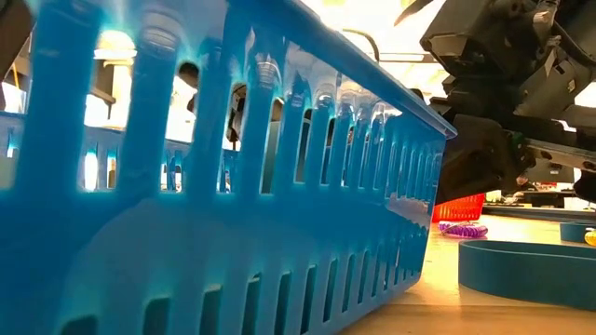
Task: Pick & Place Office Desk Supplies
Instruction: Put the crayon box into the black bin
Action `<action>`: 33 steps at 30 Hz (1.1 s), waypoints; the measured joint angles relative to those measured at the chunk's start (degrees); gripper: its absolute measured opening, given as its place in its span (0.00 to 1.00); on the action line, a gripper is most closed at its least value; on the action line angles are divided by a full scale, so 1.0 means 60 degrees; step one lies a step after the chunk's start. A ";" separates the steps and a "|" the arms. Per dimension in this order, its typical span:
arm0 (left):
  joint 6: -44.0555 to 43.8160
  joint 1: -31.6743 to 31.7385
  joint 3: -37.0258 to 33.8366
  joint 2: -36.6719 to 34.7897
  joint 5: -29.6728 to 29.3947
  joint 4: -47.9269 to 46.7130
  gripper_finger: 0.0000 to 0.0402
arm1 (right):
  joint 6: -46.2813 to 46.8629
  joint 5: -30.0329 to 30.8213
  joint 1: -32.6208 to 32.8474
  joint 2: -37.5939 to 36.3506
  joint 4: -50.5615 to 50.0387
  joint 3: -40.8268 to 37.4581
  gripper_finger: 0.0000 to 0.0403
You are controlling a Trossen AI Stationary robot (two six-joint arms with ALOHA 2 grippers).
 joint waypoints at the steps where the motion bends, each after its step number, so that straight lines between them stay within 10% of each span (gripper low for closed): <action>1: -0.0204 0.0067 0.0002 0.0000 0.0110 0.0010 0.54 | 0.0000 0.0009 0.0000 0.0000 0.0000 0.0000 0.01; 33: -0.2214 0.0272 0.0033 -0.0051 0.1509 0.0036 0.54 | -0.0002 -0.0044 0.0004 0.0000 -0.0092 -0.0013 0.00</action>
